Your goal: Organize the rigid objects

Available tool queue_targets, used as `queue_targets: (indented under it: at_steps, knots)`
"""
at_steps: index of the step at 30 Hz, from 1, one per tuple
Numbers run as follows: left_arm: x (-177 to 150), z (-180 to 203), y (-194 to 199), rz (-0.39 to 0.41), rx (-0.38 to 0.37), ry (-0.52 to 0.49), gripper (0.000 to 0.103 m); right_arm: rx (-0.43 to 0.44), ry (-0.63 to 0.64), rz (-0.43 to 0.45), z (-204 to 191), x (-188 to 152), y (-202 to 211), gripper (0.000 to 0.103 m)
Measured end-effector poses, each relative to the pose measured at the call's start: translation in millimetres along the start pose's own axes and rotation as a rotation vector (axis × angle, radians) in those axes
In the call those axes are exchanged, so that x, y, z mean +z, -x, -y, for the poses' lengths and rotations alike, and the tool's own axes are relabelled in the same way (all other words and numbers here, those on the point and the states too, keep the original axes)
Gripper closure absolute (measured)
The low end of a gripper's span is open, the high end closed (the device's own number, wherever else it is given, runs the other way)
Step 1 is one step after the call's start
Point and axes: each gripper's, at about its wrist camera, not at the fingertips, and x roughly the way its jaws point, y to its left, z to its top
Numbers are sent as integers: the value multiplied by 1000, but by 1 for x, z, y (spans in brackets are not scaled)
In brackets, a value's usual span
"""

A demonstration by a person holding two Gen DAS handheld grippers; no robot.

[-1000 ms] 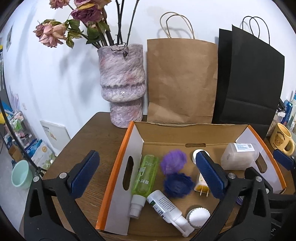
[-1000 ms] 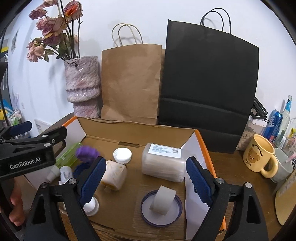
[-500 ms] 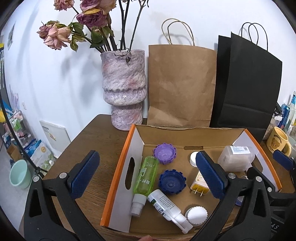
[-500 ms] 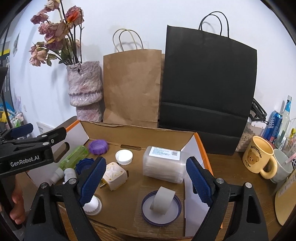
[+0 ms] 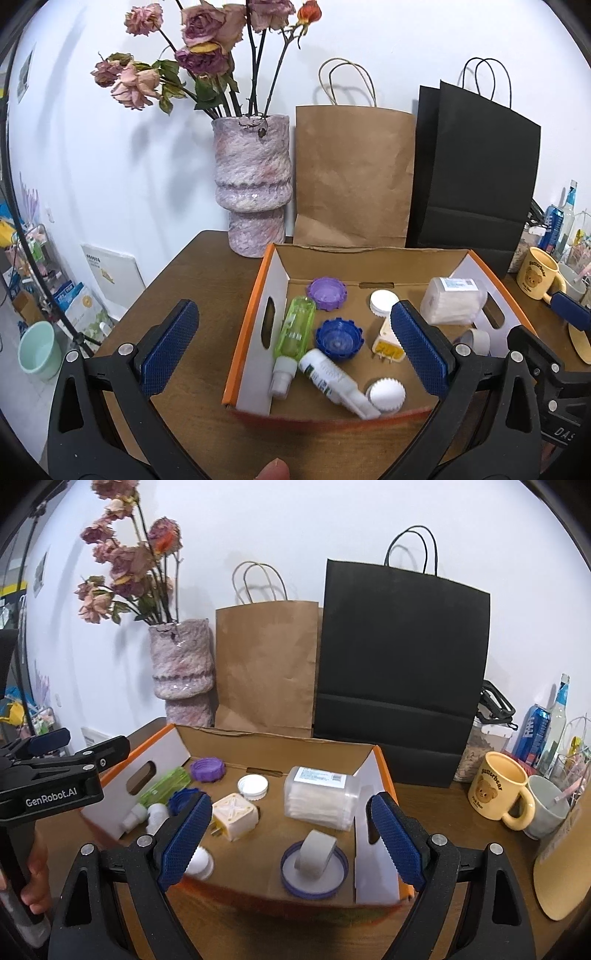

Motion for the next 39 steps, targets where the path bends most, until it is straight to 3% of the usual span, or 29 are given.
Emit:
queue_targets:
  at_steps: [27,28,29,30,31,32,34,39]
  knots:
    - [-68,-17,113,-33,-23,-28,0,44,-25,0,-23,-52,122,11]
    - [-72,-18,117,-35,-24,-31,0,46,-23,0,-24,-53,127,22]
    - [-74,-18,120,-37,-25,-32,0,39,-15,0,-26,-54,131,43]
    - [-77,-19,124,-39,-24,-33,0,31,-10,-3,-28,-56,134,43]
    - [-80,-20,128,-40,-25,-33,0,28,-9,2,-29,-58,138,42]
    - [-83,-21,133,-40,-28,-32,0,34,-13,17,-30,-61,144,33]
    - [-86,-22,140,-42,-30,-32,0,52,-30,25,-30,-64,150,0]
    - [-96,-26,156,-47,-37,-32,0,50,-39,15,-32,-74,163,0]
